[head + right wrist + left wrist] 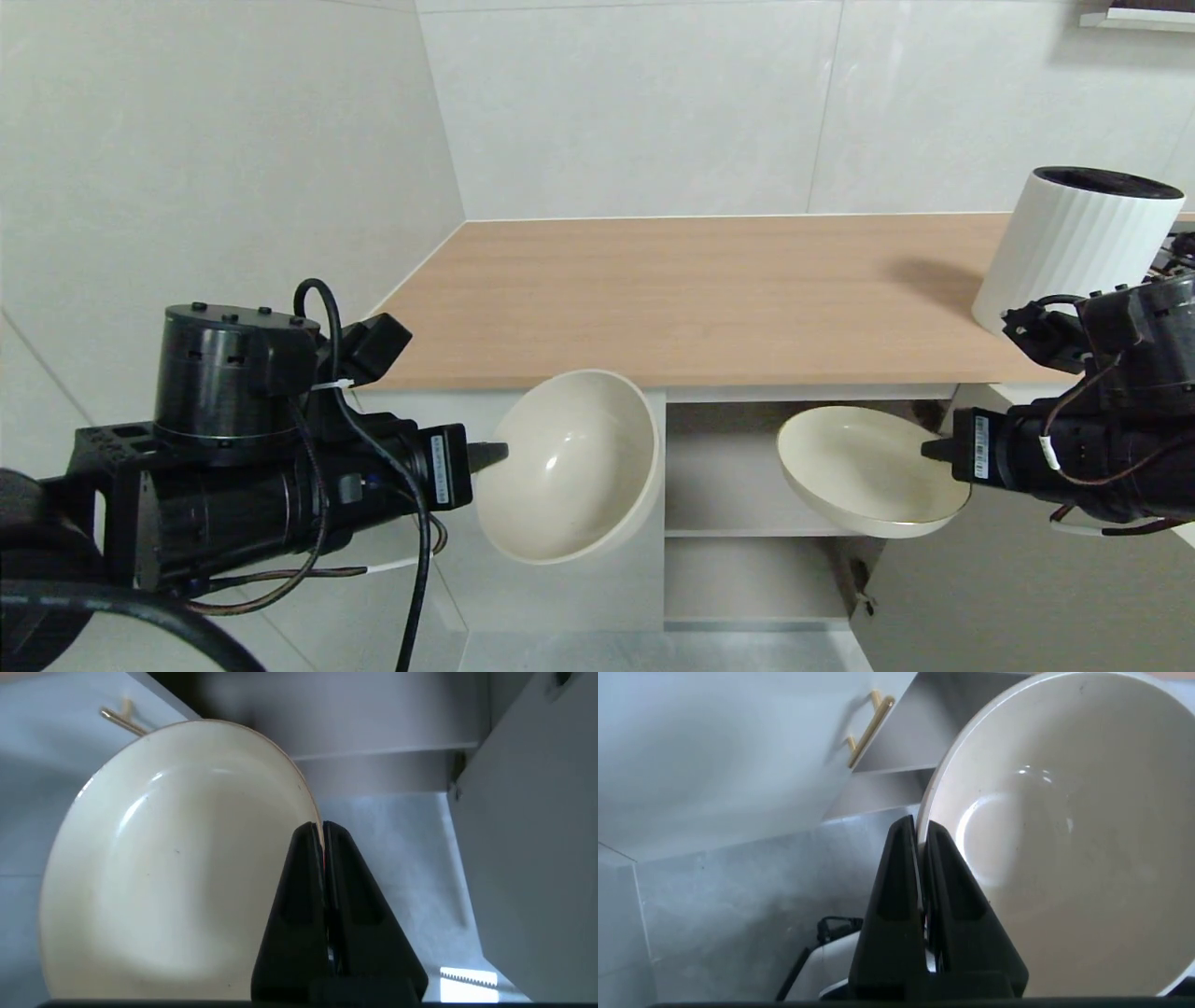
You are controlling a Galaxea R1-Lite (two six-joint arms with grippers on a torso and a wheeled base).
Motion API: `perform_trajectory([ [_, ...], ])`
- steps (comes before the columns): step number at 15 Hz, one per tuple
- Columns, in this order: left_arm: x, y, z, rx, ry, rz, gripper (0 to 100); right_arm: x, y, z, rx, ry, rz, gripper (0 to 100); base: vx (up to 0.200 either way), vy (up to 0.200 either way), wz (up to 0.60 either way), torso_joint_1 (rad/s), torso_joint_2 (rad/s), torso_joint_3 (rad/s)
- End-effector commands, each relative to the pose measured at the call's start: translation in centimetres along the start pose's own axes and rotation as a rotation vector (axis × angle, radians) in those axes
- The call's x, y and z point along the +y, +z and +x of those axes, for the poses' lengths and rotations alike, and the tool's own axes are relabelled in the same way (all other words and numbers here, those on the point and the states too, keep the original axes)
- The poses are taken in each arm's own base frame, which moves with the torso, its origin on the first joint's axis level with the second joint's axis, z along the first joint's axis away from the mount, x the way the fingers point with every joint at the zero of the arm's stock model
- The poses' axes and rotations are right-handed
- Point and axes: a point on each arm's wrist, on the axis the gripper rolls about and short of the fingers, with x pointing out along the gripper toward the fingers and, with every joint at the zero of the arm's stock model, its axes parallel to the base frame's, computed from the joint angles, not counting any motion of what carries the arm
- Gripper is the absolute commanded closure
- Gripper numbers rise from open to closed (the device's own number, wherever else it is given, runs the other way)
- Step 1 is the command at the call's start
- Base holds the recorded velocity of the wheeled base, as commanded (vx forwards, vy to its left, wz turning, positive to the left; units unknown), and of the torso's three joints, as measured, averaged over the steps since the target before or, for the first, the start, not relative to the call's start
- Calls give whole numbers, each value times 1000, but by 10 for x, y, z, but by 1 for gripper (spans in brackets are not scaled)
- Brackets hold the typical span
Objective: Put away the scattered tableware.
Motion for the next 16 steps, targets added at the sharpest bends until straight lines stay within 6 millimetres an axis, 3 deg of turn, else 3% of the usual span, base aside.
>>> perform_trajectory([
  [1, 0, -1, 1, 4, 1, 0, 100, 0, -1, 3, 9, -5, -1, 100, 0, 0, 0, -173, 403, 222],
  [16, 1, -1, 3, 9, 4, -1, 100, 0, -3, 9, 27, -15, -4, 100, 0, 0, 0, -181, 457, 274],
])
